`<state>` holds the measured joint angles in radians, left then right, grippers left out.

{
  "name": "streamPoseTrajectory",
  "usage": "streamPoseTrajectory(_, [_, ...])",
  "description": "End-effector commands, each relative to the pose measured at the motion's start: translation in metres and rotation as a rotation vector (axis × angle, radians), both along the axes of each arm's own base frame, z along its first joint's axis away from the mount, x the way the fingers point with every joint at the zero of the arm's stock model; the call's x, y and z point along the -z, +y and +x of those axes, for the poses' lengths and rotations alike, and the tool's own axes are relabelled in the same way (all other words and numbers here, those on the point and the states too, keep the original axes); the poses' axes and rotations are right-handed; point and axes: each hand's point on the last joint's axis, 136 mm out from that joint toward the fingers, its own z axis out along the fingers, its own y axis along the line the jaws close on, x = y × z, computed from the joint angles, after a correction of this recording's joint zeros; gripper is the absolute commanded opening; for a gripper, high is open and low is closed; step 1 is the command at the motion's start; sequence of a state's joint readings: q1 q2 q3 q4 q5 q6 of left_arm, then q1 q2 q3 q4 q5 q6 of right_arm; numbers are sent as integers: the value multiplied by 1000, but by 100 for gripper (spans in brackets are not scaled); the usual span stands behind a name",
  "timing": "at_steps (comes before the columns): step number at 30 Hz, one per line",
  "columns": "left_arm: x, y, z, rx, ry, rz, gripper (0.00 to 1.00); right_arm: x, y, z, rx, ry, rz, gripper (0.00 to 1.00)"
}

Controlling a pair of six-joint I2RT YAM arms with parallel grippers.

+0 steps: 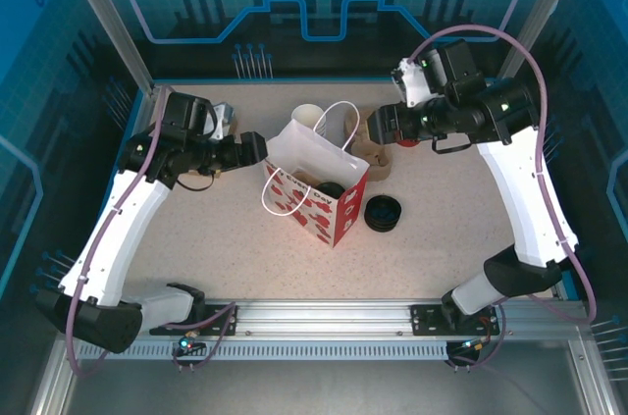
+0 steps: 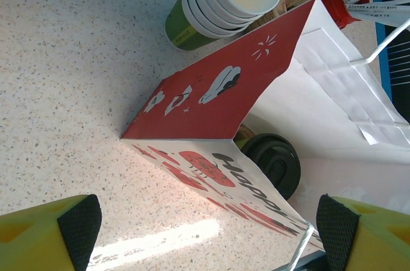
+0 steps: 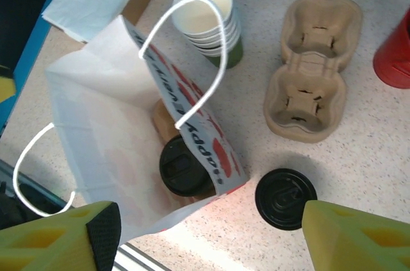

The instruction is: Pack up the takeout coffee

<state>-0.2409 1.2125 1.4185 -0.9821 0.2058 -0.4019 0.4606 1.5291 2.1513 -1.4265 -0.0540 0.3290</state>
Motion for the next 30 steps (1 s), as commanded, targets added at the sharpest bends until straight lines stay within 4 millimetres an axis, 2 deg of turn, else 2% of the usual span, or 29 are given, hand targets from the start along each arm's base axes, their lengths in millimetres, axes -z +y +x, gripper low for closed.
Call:
streamPoseTrajectory(1, [-4, 8, -3, -2, -27, 28, 90, -6, -20, -1, 56, -24, 22, 73])
streamPoseTrajectory(8, [-6, 13, -5, -17, -45, 44, 92, 6, -72, 1, 206, -4, -10, 66])
streamPoseTrajectory(12, [-5, 16, -7, -27, -52, 50, 93, 24, -101, 2, 293, 30, -53, 60])
streamPoseTrajectory(16, [-4, 20, -9, -38, -57, 58, 95, 48, -123, 6, 353, 65, -83, 56])
streamPoseTrajectory(20, [-4, 23, -10, -49, -67, 68, 98, 69, -138, 13, 400, 89, -107, 55])
streamPoseTrajectory(25, [-5, 28, -13, -62, -81, 83, 99, 88, -149, 27, 422, 86, -138, 55])
streamPoseTrajectory(30, [-4, 30, -14, -68, -78, 90, 99, 101, -157, 43, 430, 81, -166, 55])
